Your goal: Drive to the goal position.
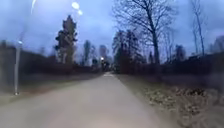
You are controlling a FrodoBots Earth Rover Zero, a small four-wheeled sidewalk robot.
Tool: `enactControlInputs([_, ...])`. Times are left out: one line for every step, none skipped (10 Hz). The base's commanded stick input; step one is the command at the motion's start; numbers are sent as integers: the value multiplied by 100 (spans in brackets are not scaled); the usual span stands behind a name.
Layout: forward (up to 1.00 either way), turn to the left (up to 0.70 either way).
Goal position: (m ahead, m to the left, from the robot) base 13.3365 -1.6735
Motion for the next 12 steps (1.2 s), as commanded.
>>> enactControlInputs([100,2])
enactControlInputs([100,17])
enactControlInputs([100,38])
enactControlInputs([100,3])
enactControlInputs([100,0])
enactControlInputs([100,0])
enactControlInputs([100,0])
enactControlInputs([100,0])
enactControlInputs([100,0])
enactControlInputs([100,0])
enactControlInputs([100,0])
enactControlInputs([100,0])
